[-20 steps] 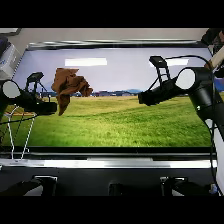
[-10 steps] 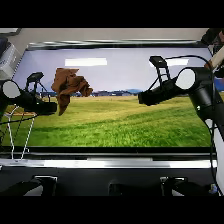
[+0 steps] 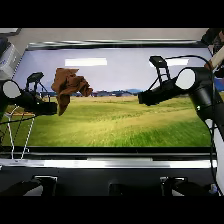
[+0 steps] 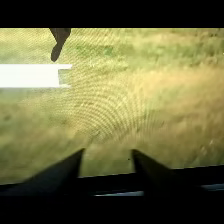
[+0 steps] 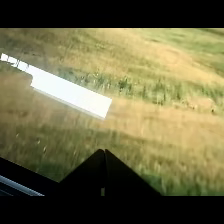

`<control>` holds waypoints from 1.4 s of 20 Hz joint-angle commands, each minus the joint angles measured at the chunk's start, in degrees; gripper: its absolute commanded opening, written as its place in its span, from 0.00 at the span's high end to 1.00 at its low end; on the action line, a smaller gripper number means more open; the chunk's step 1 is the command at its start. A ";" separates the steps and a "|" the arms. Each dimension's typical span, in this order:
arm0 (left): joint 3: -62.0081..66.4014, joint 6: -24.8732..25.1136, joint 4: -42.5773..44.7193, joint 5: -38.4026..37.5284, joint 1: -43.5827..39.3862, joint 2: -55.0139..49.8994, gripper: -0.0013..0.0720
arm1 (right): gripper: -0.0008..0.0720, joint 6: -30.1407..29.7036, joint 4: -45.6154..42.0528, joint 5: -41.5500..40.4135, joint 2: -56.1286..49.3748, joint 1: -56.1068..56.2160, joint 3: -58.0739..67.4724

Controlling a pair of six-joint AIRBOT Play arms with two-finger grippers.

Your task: Fold the clothes and pants, and hang the long-sleeved shirts on hangers.

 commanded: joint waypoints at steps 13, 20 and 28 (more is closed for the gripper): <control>3.30 -6.91 4.81 33.92 4.02 -30.45 0.63 | 0.94 2.62 0.61 -3.89 0.04 0.04 0.04; 14.47 -3.89 -0.68 10.84 -4.79 -16.48 0.96 | 0.86 4.72 1.62 -0.98 1.42 -0.09 0.04; 6.75 -8.96 -21.79 22.97 -41.44 -12.92 0.96 | 0.87 4.52 -13.09 6.93 15.78 -0.07 0.04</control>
